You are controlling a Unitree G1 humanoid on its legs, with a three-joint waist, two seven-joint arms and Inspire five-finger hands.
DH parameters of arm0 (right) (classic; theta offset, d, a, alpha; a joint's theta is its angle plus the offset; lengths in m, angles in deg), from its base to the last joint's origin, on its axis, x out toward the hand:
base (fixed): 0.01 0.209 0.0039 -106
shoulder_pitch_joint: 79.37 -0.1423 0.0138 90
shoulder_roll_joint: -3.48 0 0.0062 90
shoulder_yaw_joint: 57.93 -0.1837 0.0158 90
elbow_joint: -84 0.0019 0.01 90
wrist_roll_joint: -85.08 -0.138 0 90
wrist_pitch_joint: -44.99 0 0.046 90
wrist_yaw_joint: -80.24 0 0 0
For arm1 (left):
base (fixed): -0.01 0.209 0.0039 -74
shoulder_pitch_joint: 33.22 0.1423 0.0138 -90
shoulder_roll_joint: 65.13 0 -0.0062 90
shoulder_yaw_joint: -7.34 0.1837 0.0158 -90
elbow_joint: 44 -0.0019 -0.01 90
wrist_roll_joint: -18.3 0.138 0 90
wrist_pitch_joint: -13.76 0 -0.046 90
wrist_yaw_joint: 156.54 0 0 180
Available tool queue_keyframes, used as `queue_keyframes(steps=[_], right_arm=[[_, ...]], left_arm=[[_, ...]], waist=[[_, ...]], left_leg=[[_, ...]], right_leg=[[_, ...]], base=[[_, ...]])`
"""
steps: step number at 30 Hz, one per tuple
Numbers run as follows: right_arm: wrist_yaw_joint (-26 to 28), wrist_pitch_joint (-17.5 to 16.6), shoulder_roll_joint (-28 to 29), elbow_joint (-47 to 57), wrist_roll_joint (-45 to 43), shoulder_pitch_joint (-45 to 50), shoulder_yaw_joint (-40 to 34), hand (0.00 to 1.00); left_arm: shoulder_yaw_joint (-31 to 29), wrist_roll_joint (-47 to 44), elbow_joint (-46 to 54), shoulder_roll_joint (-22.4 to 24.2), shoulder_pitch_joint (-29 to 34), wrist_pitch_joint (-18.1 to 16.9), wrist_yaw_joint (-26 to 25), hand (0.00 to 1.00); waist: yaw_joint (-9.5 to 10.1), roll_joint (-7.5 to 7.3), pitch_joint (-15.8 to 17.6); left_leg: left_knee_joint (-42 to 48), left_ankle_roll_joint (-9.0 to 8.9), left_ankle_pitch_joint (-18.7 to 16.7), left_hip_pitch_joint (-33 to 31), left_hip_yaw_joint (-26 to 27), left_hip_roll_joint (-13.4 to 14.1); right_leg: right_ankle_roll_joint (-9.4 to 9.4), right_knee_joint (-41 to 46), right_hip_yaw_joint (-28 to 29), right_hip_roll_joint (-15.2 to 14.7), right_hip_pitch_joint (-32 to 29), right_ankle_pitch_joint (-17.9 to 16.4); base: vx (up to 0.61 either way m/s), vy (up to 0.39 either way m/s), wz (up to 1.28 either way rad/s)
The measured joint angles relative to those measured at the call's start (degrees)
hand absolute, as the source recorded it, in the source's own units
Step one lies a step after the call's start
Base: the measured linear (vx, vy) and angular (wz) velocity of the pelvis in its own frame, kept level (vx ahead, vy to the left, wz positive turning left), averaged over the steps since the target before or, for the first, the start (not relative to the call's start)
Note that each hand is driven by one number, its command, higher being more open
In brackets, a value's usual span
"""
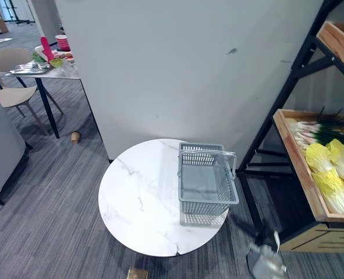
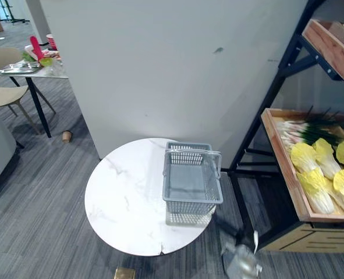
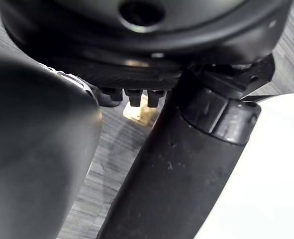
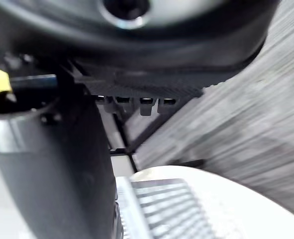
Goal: Pick vegetable in the basket
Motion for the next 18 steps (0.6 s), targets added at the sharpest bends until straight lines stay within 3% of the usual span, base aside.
queue_keyframes(steps=[3,7,12,18], right_arm=[[-3.6,1.1,-3.0,7.0,5.5,-7.5,-3.3,1.00],[-4.3,1.6,-8.4,8.5,8.4,-16.1,-5.0,1.00],[0.9,5.6,-9.7,8.3,13.7,-19.4,-2.6,1.00],[4.4,10.6,-9.9,-0.2,29.0,-22.1,4.0,1.00]], left_arm=[[0.0,-0.1,0.3,0.0,0.1,0.0,-0.5,1.00],[0.0,0.1,0.5,0.0,0.3,-0.2,-0.6,1.00],[-0.1,1.0,1.1,0.0,0.3,0.2,-0.3,1.00],[-1.1,3.6,2.5,0.4,0.4,1.0,0.6,1.00]], waist=[[-0.11,0.06,0.0],[0.06,0.03,0.0],[0.24,0.02,0.0],[0.66,0.31,0.2]], left_leg=[[0.0,-0.28,0.6,0.1,0.5,0.6],[0.0,-0.05,1.1,0.0,0.2,0.4],[0.0,-0.16,1.4,-0.6,-0.8,0.4],[0.0,-0.10,2.0,-1.4,-2.9,0.1]], right_leg=[[0.40,-0.9,0.7,0.5,0.0,0.6],[0.37,-1.4,0.5,0.6,0.2,0.7],[0.35,-2.1,-0.4,0.6,0.4,0.7],[0.34,-3.1,-2.7,0.4,1.4,0.7]], base=[[0.00,-0.008,-0.12],[0.00,0.000,0.02],[-0.01,0.000,0.09],[-0.01,-0.002,0.18]])
